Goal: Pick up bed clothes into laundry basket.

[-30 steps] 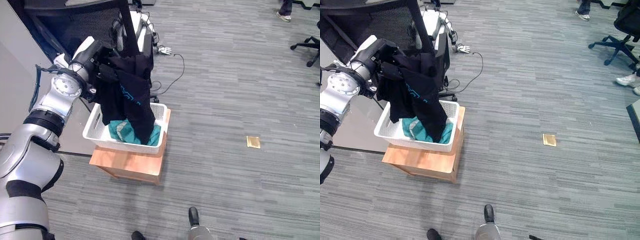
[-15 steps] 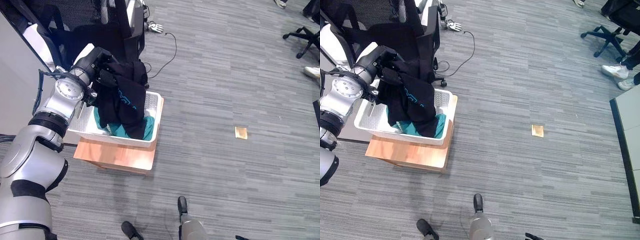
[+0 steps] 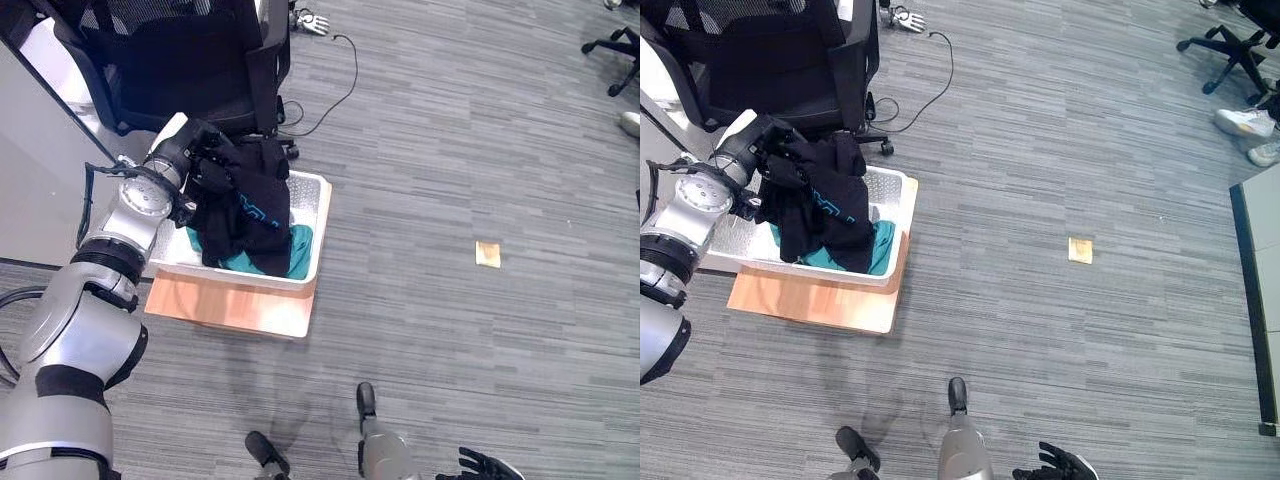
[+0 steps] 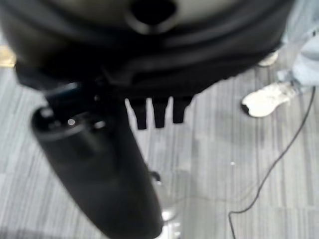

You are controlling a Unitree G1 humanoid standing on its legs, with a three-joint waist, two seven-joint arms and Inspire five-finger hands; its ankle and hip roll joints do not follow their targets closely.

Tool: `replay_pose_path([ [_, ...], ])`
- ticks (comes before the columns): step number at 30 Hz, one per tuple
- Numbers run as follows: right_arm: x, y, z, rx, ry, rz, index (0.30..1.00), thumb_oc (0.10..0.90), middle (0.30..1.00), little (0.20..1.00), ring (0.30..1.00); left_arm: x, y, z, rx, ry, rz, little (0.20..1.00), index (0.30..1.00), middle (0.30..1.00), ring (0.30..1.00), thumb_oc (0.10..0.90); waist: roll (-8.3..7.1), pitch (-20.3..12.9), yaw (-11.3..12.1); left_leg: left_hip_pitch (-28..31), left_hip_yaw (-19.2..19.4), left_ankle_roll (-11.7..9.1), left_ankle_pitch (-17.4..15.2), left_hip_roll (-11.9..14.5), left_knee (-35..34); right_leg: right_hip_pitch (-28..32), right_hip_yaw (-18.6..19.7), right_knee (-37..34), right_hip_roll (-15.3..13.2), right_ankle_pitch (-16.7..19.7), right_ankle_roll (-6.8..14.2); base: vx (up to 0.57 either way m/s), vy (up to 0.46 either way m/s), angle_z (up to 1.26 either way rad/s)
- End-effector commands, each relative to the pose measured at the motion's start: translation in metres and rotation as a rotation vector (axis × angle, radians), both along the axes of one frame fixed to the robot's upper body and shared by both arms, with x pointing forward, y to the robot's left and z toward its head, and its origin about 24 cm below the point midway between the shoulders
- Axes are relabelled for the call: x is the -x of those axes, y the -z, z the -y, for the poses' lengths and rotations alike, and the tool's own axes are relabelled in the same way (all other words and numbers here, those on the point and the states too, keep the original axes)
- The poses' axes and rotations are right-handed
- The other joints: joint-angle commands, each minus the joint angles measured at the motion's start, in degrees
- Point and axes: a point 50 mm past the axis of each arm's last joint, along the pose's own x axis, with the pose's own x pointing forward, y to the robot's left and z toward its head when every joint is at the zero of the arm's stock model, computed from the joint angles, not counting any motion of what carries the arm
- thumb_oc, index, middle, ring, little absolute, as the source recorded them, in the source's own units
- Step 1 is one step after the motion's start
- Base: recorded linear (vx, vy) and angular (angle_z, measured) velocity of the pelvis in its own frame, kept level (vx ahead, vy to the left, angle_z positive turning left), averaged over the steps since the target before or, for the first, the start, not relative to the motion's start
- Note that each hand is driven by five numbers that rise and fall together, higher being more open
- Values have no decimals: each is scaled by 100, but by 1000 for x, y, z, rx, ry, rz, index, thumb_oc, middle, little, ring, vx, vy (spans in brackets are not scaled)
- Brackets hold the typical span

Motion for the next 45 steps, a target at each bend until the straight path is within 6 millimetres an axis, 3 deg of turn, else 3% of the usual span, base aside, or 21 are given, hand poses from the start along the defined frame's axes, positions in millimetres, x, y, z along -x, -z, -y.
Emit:
replay_pose_path([
  [1, 24, -6, 28, 77, 62, -68, 900, 800, 900, 900, 900, 7, -90, 0, 91, 5, 323, 900, 900, 900, 900, 800, 131, -114, -16, -49, -211, -336, -10, 222, -1, -197, 118, 58, 277, 340, 362, 3, 8, -6],
  [13, 25, -7, 31, 67, 63, -70, 900, 800, 900, 900, 900, 27, -141, 24, 85, 180, 531, 900, 900, 900, 900, 800, 278, -149, 115, 35, -259, -337, -39, 176, -1, -59, 53, 45, 235, 315, 370, -5, 8, -2],
  [19, 31, -6, 33, 61, 95, -86, 900, 800, 900, 900, 900, 54, -169, 38, 135, 327, 713, 900, 900, 900, 900, 800, 339, -223, 255, 68, -365, -342, -52, 154, -1, 60, -48, 16, 187, 317, 393, -2, -2, 9],
  [23, 37, 0, 25, 35, 137, -107, 900, 800, 900, 900, 900, 85, -173, 26, 328, 405, 902, 900, 900, 900, 900, 800, 285, -256, 435, 114, -460, -357, -67, 138, -1, 172, -154, 22, 148, 261, 387, -12, -16, 19],
  [25, 40, 2, 21, 25, 145, -118, 900, 800, 900, 900, 900, 95, -153, 6, 384, 365, 934, 900, 900, 900, 900, 800, 256, -285, 519, 161, -498, -351, -90, 132, -1, 261, -211, 65, 115, 201, 371, 8, -27, 7],
  [27, 41, 4, 18, 21, 146, -128, 900, 800, 900, 900, 900, 99, -121, -16, 468, 287, 924, 900, 900, 900, 900, 800, 249, -310, 633, 231, -579, -332, -104, 120, -1, 328, -268, 238, 84, 73, 329, 4, -10, 3],
  [29, 41, 5, 16, 25, 131, -136, 900, 800, 900, 900, 900, 104, -80, -36, 591, 215, 882, 900, 900, 900, 900, 800, 253, -302, 725, 282, -558, -246, -4, 122, -1, 318, -372, 571, 31, -34, 203, -79, -39, 16],
  [31, 36, 7, 12, 28, 116, -132, 900, 800, 900, 900, 900, 105, -22, -50, 720, 100, 782, 900, 900, 900, 900, 800, 296, -271, 818, 370, -776, -200, 7, 141, -1, 361, -268, 983, 32, -364, 102, -59, -55, 30],
  [32, 38, 8, 10, 32, 115, -136, 900, 800, 900, 900, 900, 108, 8, -55, 812, 48, 737, 900, 900, 900, 900, 800, 325, -257, 807, 420, -937, -169, 23, 128, -1, 393, -106, 1247, 51, -601, 63, -29, -63, 39],
  [34, 36, 11, 3, 24, 104, -135, 900, 800, 900, 900, 900, 110, 75, -49, 1026, -54, 601, 900, 900, 900, 900, 800, 332, -313, 693, 484, -1362, -86, 53, 96, -1, 400, 868, 1728, 392, -1015, 27, -19, -95, 102],
  [37, 34, 13, -2, 47, 84, -131, 900, 800, 900, 900, 900, 129, 149, -49, 1152, -253, 438, 900, 900, 900, 900, 800, 273, -492, 722, 451, -1963, -40, 190, 49, -1, 681, 2042, 1959, 808, -1371, -137, -75, -175, 137],
  [38, 31, 14, -7, 46, 42, -131, 900, 800, 900, 900, 900, 143, 187, -56, 1290, -385, 380, 900, 900, 900, 900, 800, 220, -547, 797, 348, -2181, -59, 309, 92, -1, 864, 2226, 1800, 963, -1456, -243, -158, -266, 157],
  [39, 31, 14, -7, 56, 37, -130, 900, 800, 900, 900, 900, 153, 198, -60, 1270, -424, 344, 900, 900, 900, 900, 800, 165, -590, 919, 276, -2282, -76, 372, 129, 10, 982, 2171, 1651, 1009, -1509, -297, -209, -342, 200],
  [41, 17, 14, -13, 73, -46, -111, 900, 800, 900, 900, 900, 192, 239, -77, 1215, -633, 226, 900, 900, 900, 900, 800, 24, -619, 1175, 20, -2577, -271, 639, 322, 71, 1283, 1821, 1259, 1122, -1461, -413, -235, -420, 131],
  [43, 8, 9, -6, 110, -94, -93, 900, 800, 900, 900, 900, 204, 255, -75, 1287, -660, 183, 900, 900, 900, 900, 800, -123, -569, 1370, -416, -2841, -403, 797, 573, 449, 1481, 1635, 933, 1306, -1327, -523, -252, -425, 134],
  [44, -2, 5, -2, 134, -123, -66, 900, 800, 900, 900, 900, 217, 268, -75, 1349, -716, 174, 900, 900, 900, 900, 800, -216, -446, 1514, -632, -2934, -389, 768, 641, 870, 1556, 1507, 831, 1307, -1262, -594, -352, -346, 183],
  [45, -6, 2, 1, 144, -124, -46, 900, 800, 900, 900, 900, 221, 273, -72, 1356, -718, 145, 900, 900, 900, 900, 800, -252, -385, 1516, -857, -2778, -275, 636, 648, 1323, 1511, 1328, 777, 1366, -1179, -646, -407, -310, 148],
])
